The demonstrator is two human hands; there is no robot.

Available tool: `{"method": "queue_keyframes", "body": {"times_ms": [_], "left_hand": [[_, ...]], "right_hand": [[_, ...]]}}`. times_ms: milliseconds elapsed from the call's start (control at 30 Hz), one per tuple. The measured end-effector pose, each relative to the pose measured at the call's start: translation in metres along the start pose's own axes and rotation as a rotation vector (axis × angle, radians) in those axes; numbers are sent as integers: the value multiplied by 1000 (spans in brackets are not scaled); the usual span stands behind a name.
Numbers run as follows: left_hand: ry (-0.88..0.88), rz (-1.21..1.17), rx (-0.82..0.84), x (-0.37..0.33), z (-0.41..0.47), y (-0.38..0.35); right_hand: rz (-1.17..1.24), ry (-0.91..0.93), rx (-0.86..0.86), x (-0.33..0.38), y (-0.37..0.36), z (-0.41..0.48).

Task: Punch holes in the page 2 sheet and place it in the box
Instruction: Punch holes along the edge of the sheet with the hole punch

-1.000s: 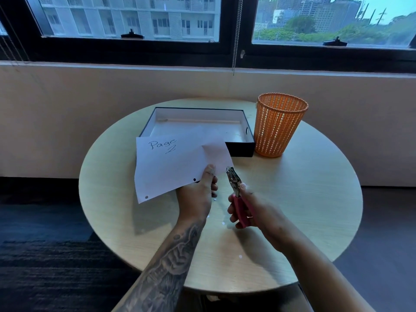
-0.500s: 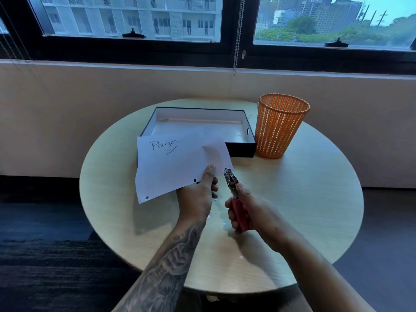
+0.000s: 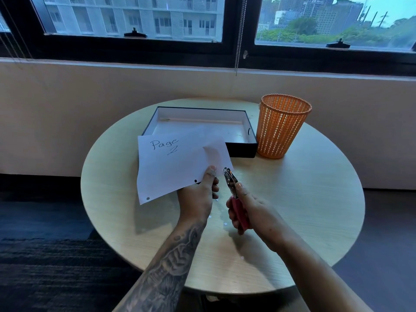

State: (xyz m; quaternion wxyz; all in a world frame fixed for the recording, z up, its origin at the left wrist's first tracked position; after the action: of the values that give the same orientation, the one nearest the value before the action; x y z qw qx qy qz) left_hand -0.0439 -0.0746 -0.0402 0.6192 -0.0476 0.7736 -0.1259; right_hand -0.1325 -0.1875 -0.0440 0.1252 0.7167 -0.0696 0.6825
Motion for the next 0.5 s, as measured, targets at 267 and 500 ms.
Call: {"method": "queue_keyframes", "body": {"times_ms": [267, 500], "left_hand": [[-11, 29, -17, 11, 8, 7], [18, 146, -58, 40, 20, 21]], "right_hand": [[-64, -15, 4, -2, -1, 3], [-189, -180, 52, -8, 2, 9]]}}
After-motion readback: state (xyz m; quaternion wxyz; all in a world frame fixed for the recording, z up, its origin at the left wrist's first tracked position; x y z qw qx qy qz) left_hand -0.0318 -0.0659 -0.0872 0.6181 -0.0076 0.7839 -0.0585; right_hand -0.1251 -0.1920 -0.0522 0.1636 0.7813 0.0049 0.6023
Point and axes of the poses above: each hand's wrist, its own z-axis towards the middle knuckle, its own y-axis out of the back of the hand, x = y × z, the point moved 3 cm from there along z, towards the middle knuckle, and after that the axes turned 11 degrees about y, right-handed, at the moved point
